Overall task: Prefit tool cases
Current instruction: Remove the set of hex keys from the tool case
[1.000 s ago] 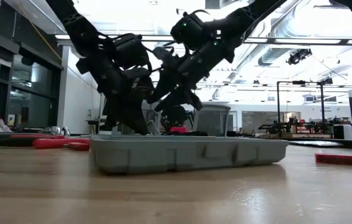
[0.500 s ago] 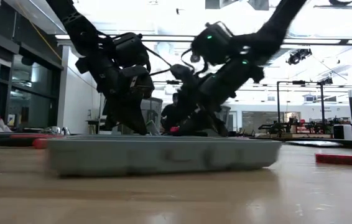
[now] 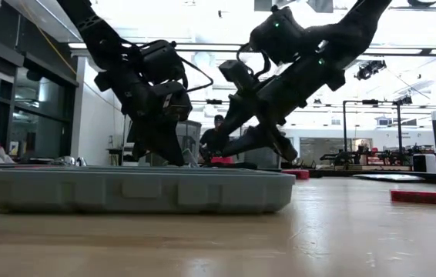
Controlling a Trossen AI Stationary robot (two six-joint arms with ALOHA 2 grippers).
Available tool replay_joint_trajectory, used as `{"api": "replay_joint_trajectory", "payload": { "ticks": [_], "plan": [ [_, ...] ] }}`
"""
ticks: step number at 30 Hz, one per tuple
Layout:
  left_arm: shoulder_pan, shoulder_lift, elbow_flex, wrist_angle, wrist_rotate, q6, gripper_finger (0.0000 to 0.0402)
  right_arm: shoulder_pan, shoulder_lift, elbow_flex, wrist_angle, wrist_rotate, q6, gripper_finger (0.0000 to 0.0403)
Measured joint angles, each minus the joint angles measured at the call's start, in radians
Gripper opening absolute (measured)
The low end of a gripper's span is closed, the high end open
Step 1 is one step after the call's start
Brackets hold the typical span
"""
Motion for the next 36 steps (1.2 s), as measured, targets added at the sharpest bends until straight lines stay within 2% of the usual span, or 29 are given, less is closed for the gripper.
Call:
{"api": "replay_joint_trajectory", "payload": {
  "ticks": [5,12,19,23,31,33,36],
  "plan": [
    [0.001,0.0,0.0,0.002,0.002,0.008,0.0,0.069,0.0,0.0,-0.001,0.001,0.057,0.0119],
    [0.001,0.0,0.0,0.021,0.002,0.017,0.0,0.132,0.0,0.0,-0.124,0.096,0.128,0.0119],
    [0.001,0.0,0.001,0.057,0.011,0.015,0.0,0.084,-0.001,0.003,-0.193,0.097,0.063,0.0119],
    [0.001,0.0,0.001,0.07,0.052,0.005,0.0,0.04,0.002,0.002,-0.162,0.099,0.043,0.0119],
    [-0.008,0.0,0.001,0.095,0.056,-0.018,0.0,0.024,0.006,-0.001,-0.117,0.103,0.038,0.0119],
    [-0.018,0.0,0.008,0.09,0.047,0.039,0.0,0.024,0.006,-0.001,-0.117,0.104,0.032,0.0119],
    [-0.056,-0.008,0.036,0.049,-0.039,0.294,0.0,0.024,0.006,-0.001,-0.116,0.104,0.022,0.0119]
  ]
}}
